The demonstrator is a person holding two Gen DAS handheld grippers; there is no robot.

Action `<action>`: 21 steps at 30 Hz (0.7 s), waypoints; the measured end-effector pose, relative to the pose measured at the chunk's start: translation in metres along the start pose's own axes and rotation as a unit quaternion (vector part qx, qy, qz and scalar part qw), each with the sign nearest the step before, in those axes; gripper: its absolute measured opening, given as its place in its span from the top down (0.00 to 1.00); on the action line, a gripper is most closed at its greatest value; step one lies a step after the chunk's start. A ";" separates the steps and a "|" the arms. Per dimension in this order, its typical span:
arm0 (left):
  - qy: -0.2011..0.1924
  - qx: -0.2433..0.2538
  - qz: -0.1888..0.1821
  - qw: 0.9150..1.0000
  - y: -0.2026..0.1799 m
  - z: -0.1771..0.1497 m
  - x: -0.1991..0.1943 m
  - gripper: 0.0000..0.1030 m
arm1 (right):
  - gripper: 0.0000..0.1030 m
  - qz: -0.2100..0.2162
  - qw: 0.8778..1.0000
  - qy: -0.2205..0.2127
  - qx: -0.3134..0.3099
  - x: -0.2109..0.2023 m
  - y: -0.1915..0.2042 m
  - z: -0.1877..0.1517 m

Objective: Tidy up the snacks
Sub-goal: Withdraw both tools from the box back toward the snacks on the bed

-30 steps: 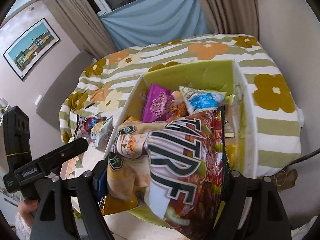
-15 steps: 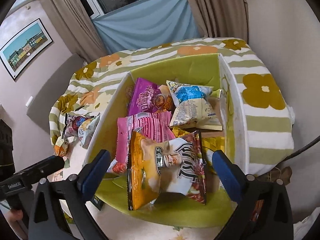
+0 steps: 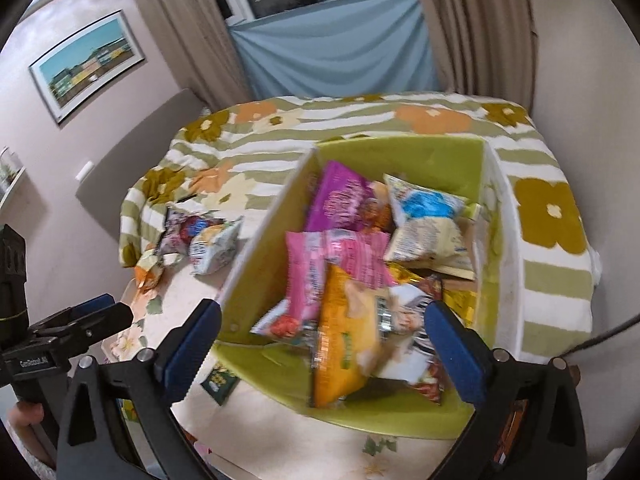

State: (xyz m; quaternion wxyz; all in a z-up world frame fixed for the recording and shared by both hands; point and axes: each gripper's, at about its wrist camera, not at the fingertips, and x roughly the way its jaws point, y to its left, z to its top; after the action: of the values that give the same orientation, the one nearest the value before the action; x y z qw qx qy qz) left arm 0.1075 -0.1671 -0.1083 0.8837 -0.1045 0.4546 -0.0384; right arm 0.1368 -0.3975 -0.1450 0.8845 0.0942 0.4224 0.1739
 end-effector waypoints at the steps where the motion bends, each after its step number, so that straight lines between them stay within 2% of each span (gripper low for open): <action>1: -0.003 -0.003 0.005 1.000 0.006 -0.001 -0.004 0.01 | 0.02 0.004 1.000 -0.001 -0.004 0.000 0.005 0.000; 6: -0.019 -0.013 0.034 0.999 0.040 -0.008 -0.022 0.01 | 0.02 0.021 1.000 -0.009 -0.022 0.002 0.036 0.003; 10: -0.033 -0.011 0.052 0.998 0.073 -0.012 -0.029 0.01 | 0.02 0.018 1.000 -0.014 -0.020 0.004 0.060 -0.001; 15: -0.037 0.014 0.085 0.996 0.118 -0.006 -0.028 0.01 | 0.02 -0.025 0.999 -0.026 -0.020 0.010 0.090 -0.008; 21: -0.016 0.039 0.084 0.996 0.172 0.012 -0.011 0.01 | 0.02 -0.070 0.997 -0.019 0.007 0.023 0.119 -0.018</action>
State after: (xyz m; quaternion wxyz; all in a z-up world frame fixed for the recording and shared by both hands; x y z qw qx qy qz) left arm 0.1058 0.0043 -0.1305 0.8945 -0.0324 0.4455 0.0198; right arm 0.1090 -0.2786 -0.1360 0.9016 0.0740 0.4126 0.1070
